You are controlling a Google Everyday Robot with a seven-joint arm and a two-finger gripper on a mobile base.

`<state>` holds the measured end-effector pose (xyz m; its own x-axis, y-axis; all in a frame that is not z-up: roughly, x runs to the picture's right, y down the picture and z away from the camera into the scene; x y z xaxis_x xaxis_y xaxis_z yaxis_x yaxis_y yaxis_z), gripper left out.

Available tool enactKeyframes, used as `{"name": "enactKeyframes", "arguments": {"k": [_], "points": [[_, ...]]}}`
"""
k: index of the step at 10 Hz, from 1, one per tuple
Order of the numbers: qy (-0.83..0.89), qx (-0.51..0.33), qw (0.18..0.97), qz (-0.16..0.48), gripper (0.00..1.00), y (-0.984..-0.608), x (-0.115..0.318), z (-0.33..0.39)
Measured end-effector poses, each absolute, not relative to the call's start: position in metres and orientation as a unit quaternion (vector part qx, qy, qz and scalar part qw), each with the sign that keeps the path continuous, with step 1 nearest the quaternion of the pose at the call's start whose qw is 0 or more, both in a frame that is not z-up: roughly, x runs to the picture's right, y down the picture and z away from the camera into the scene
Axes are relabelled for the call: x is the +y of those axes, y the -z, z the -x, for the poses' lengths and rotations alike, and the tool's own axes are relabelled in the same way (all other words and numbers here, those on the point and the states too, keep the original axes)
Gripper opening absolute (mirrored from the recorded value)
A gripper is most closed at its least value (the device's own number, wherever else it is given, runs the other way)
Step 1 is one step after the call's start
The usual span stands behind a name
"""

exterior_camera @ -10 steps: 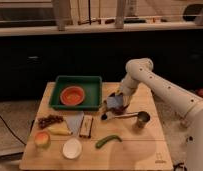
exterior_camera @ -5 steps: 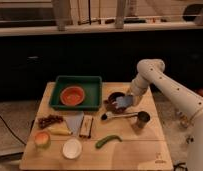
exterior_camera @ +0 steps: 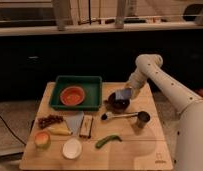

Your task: Wipe purple bowl with sponge

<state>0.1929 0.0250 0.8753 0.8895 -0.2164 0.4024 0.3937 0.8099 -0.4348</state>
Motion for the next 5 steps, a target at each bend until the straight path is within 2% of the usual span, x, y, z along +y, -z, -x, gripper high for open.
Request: {"name": "enactKeyframes", "arguments": {"k": [5], "points": [[0.218, -0.213, 0.922, 0.239, 0.01, -0.853, 0.027, -0.148]]}}
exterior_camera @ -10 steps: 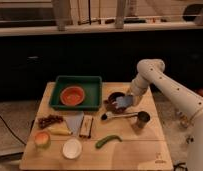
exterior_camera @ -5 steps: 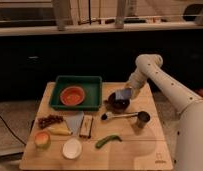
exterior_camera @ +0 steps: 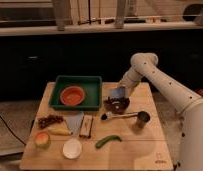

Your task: Wipe purple bowl with sponge

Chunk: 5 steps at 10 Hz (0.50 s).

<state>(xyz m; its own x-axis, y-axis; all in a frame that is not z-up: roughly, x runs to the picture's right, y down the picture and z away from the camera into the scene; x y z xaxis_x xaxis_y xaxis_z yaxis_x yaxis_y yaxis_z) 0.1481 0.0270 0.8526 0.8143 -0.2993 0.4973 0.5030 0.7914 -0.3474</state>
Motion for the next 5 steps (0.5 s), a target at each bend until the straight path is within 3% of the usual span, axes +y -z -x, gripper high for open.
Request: {"name": "enactKeyframes", "arguments": {"k": [5], "points": [[0.225, -0.235, 0.916, 0.233, 0.01, -0.831, 0.038, -0.152]]}}
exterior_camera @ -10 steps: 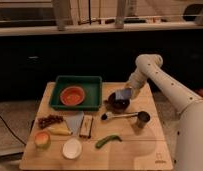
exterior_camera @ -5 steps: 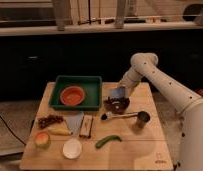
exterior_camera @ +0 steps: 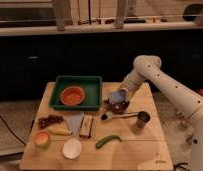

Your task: Wipe purple bowl with sponge

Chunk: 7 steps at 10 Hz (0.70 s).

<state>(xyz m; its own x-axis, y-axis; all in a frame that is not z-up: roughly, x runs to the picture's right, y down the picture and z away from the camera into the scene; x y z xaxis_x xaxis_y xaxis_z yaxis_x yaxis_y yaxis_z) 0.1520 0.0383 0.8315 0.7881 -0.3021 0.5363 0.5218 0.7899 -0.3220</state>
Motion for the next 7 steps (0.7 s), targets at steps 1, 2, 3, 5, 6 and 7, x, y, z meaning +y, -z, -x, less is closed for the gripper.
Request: {"name": "enactKeyframes", "arguments": {"k": [1, 2, 3, 5, 6, 7], "points": [[0.226, -0.238, 0.916, 0.232, 0.01, -0.8297, 0.0383, -0.1518], [0.228, -0.241, 0.915, 0.23, 0.01, -0.8278, 0.0376, -0.1506], [0.228, -0.243, 0.915, 0.229, 0.01, -0.8262, 0.038, -0.1525], [0.228, -0.244, 0.915, 0.228, 0.01, -0.8255, 0.0377, -0.1534], [0.229, -0.244, 0.914, 0.229, 0.01, -0.8258, 0.0378, -0.152], [0.228, -0.244, 0.914, 0.228, 0.01, -0.8257, 0.0378, -0.1525]]}}
